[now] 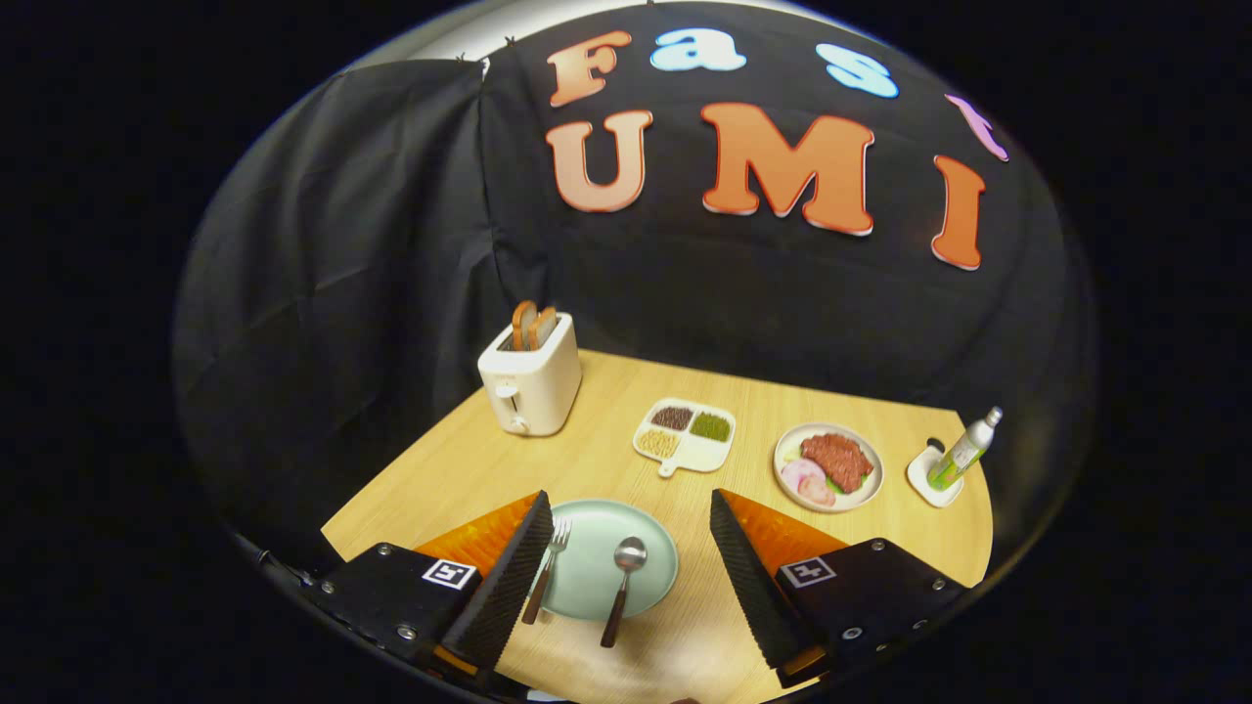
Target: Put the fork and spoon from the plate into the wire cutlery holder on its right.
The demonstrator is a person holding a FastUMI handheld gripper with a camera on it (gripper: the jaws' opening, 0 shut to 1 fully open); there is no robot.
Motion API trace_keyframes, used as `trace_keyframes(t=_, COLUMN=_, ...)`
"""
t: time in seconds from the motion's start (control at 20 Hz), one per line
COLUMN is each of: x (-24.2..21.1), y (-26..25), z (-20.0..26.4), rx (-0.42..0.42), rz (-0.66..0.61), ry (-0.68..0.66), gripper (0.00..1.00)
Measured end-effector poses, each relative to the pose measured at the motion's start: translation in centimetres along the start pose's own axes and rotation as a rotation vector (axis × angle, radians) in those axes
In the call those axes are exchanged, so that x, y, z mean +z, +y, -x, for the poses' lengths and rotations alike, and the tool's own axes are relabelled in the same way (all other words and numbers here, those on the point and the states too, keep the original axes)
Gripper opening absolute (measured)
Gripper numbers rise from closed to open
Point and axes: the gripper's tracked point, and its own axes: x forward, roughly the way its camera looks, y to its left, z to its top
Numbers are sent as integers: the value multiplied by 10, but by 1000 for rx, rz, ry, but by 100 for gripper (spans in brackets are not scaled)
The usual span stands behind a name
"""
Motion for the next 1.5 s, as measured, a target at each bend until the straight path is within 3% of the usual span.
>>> trace_keyframes(t=0.35, x=-90, y=12, z=-40, rx=30, rz=26, ry=388, gripper=90)
trace_keyframes(t=0.8, x=-150, y=6, z=-80, rx=27, rz=37, ry=693, gripper=76)
trace_keyframes(t=1.2, x=-180, y=6, z=-112, rx=-15, rz=-30, ry=850, gripper=44)
trace_keyframes(t=1.5, x=-186, y=10, z=-120, rx=-26, rz=-94, ry=893, gripper=20)
